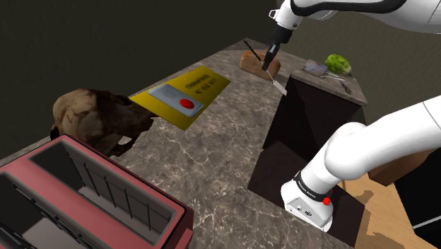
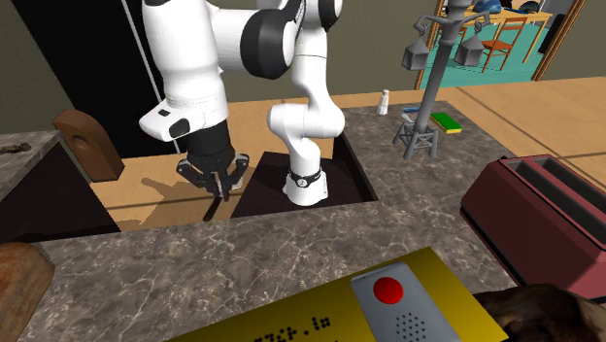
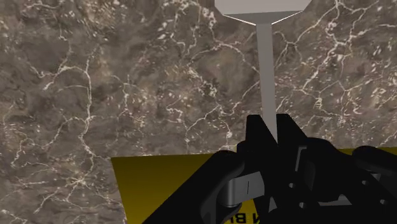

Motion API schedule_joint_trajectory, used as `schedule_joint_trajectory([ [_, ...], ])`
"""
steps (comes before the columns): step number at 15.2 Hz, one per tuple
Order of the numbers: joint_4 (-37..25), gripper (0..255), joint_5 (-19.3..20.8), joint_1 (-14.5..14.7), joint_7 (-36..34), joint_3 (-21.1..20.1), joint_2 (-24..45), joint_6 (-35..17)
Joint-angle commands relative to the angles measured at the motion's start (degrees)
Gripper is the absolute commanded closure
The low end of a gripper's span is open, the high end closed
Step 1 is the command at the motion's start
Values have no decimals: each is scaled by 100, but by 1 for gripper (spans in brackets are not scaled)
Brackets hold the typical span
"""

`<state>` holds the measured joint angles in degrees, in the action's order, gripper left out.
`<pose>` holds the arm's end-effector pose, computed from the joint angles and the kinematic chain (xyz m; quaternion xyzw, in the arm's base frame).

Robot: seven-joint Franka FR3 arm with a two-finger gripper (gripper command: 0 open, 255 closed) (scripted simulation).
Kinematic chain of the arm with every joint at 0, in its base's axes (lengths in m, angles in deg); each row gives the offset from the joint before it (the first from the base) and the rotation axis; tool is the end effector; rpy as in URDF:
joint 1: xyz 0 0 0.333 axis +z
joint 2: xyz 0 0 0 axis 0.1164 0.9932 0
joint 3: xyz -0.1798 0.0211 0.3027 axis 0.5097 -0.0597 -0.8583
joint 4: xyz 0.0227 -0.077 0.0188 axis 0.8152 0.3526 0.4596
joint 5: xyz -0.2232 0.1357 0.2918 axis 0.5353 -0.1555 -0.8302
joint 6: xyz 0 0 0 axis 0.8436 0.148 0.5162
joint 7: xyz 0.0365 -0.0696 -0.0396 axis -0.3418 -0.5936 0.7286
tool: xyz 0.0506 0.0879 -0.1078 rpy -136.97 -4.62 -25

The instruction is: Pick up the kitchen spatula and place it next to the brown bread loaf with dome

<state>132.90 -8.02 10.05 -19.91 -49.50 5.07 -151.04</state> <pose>0.4022 -0.0980 0.5447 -0.9851 -0.1685 -0.0326 0.0067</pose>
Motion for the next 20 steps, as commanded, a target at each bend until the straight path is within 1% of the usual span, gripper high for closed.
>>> schedule_joint_trajectory([
  [1, -193, 255, 37, -77, 307, 232, 193, -10],
  [6, -776, 255, 4, -226, 1049, 784, 780, -20],
  [11, -1525, 255, -220, -374, 1841, 1322, 1525, 22],
  [16, -2467, 255, -680, -613, 2692, 1802, 2455, 170],
  [20, -3398, 255, -1208, -963, 3378, 2085, 3338, 413],
])
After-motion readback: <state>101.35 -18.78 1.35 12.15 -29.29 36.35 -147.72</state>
